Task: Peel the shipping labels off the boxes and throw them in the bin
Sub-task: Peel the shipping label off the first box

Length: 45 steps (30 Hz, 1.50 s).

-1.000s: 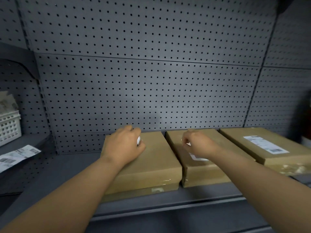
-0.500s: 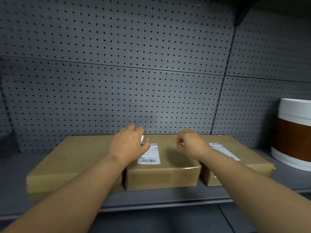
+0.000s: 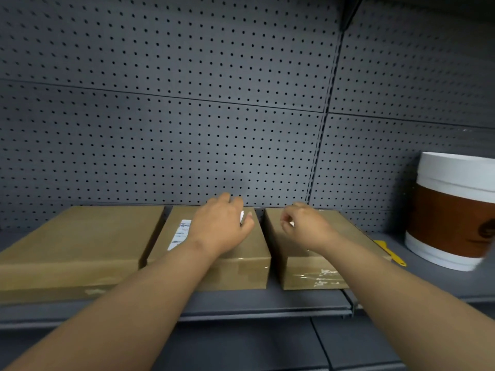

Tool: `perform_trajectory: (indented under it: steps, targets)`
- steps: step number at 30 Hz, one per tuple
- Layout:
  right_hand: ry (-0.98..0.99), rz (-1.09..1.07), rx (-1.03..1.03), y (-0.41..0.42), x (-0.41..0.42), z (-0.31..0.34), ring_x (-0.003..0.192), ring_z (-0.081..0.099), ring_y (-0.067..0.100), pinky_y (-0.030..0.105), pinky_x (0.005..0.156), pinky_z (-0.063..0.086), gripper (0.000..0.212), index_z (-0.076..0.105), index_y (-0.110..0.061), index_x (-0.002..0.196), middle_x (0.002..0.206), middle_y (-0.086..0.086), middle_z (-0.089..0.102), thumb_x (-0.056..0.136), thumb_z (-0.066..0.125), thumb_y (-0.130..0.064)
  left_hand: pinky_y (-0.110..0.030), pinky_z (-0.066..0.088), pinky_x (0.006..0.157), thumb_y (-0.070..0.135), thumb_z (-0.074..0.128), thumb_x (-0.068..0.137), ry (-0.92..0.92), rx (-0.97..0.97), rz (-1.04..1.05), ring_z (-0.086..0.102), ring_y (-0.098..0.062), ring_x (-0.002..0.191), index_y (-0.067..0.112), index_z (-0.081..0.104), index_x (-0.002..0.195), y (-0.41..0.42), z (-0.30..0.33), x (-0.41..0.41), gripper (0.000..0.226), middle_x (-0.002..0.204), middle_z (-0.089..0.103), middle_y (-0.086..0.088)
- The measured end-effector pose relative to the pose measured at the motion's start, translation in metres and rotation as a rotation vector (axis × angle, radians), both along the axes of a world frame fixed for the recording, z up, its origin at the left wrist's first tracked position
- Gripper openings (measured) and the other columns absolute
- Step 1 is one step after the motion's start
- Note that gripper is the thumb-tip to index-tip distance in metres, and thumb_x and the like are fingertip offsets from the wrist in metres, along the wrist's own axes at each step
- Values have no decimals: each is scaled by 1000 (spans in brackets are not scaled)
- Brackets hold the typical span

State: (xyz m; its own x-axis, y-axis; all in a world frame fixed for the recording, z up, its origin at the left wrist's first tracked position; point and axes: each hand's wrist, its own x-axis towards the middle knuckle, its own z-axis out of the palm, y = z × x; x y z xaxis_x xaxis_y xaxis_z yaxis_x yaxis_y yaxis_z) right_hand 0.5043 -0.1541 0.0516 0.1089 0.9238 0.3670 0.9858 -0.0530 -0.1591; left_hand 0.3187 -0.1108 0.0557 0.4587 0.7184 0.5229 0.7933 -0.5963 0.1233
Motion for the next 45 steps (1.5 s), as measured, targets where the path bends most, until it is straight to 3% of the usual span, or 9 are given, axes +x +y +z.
perform_trajectory:
  steps: [8,13,17,21,27,38,42,45]
  targets:
    - [1,-47,-10,5,12,8,107,51,21,21,78,32,20,62,-8,103,110,7,59,93,46,-17,-36,43,76,42,35,94,16,-4,-74,53,-28,95,10,51,103,18,7,25,37,97,51,-8]
    - [54,-112,7,1,33,17,99,53,19,30,85,46,21,61,-11,99,106,4,57,94,44,-21,-32,37,69,43,33,96,4,-7,-143,43,-23,83,13,38,91,26,12,43,30,93,43,-6]
    - [43,-153,36,-6,51,20,92,48,16,25,77,38,23,60,-8,101,99,3,54,94,43,-21,-32,37,70,39,30,97,0,-13,-208,44,-23,84,13,37,90,27,15,63,28,91,41,-4]
    - [88,-189,50,-16,67,27,100,53,22,33,84,45,26,60,-9,103,109,7,59,94,39,-21,-32,33,72,32,29,97,5,-43,-248,37,-20,83,13,33,87,24,18,86,21,92,38,-4]
    - [131,-200,52,-31,102,34,107,51,23,37,90,43,30,59,-9,109,117,8,58,95,34,-19,-31,31,73,25,30,95,42,-88,-302,38,-20,85,12,34,88,20,22,129,15,92,38,-4]
    - [97,-196,146,-60,235,79,108,50,27,37,92,42,30,58,-5,111,117,13,55,95,34,-15,-31,34,76,19,30,97,9,-190,-403,36,-21,87,11,32,85,-1,53,269,14,101,37,-8]
    - [80,-216,217,-76,299,103,109,50,27,35,91,41,29,59,-6,109,117,13,56,94,35,-15,-29,31,58,18,28,100,-51,-243,-453,32,-16,66,12,31,75,-17,79,336,26,104,36,-10]
    - [73,-220,249,-91,346,120,111,49,27,35,91,40,31,59,-7,111,120,11,56,94,34,-14,-30,32,55,15,28,99,-86,-255,-465,32,-17,64,12,31,74,-30,99,386,25,103,33,-7]
